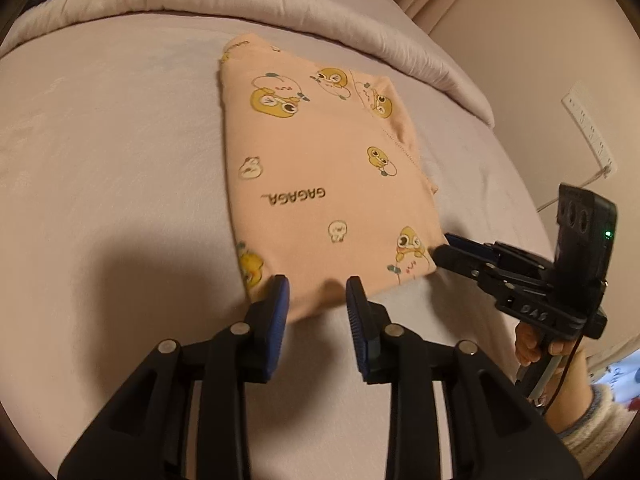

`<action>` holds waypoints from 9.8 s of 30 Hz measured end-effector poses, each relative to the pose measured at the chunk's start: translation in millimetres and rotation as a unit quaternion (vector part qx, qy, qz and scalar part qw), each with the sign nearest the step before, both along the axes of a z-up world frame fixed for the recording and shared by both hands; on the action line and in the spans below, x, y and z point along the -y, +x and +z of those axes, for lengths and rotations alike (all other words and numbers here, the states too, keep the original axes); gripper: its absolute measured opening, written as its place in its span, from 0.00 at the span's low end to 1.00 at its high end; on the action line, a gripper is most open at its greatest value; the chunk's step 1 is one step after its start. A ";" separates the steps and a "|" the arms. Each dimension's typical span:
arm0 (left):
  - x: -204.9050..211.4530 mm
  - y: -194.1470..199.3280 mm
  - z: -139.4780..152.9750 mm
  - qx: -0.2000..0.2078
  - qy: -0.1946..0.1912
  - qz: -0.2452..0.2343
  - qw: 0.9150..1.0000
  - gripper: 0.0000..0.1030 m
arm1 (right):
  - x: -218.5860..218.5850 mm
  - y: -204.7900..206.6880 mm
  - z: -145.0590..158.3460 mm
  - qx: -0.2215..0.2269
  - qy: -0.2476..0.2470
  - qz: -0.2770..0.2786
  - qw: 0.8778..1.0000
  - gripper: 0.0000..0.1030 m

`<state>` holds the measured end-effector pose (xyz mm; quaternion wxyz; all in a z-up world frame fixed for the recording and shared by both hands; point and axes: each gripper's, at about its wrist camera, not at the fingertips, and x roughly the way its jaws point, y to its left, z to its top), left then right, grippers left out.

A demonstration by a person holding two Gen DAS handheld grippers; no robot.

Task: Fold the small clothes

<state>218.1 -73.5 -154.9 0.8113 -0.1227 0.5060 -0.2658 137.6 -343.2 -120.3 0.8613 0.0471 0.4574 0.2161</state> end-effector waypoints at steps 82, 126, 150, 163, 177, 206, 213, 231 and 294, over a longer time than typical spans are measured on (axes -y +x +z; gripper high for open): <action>-11.8 83.9 -8.0 -0.025 -0.055 0.053 0.997 0.61 | 38.2 73.2 -22.3 -0.109 0.220 -0.048 0.968 0.67; 0.1 92.3 -7.3 -0.019 -0.040 0.049 0.998 0.67 | 31.1 73.6 -21.6 -0.108 0.219 -0.050 0.968 0.67; 4.6 96.5 -8.5 -0.021 -0.037 0.048 0.998 0.67 | 22.7 72.4 -21.2 -0.104 0.203 -0.046 0.973 0.67; 6.8 104.3 -8.0 -0.036 -0.036 0.043 0.998 0.67 | 14.6 79.8 -19.8 -0.102 0.184 -0.040 0.977 0.67; 7.6 103.1 -8.7 -0.032 -0.028 0.041 0.998 0.67 | 11.9 81.3 -18.2 -0.088 0.166 -0.038 0.981 0.65; 6.6 91.4 2.6 -0.022 0.001 0.080 0.997 0.29 | -17.8 60.9 6.2 -0.014 0.054 -0.059 0.997 0.24; 7.9 81.9 13.0 -0.015 -0.012 0.079 0.997 0.27 | -21.5 54.3 16.4 0.000 0.068 -0.058 0.996 0.24; -0.2 0.7 33.0 -0.009 -0.041 0.074 0.996 0.27 | -24.5 -13.2 36.3 0.019 0.082 -0.031 0.996 0.24; -66.2 -191.4 105.5 0.083 -0.044 0.117 0.989 0.25 | -98.9 -160.8 97.6 0.114 0.048 0.080 0.989 0.24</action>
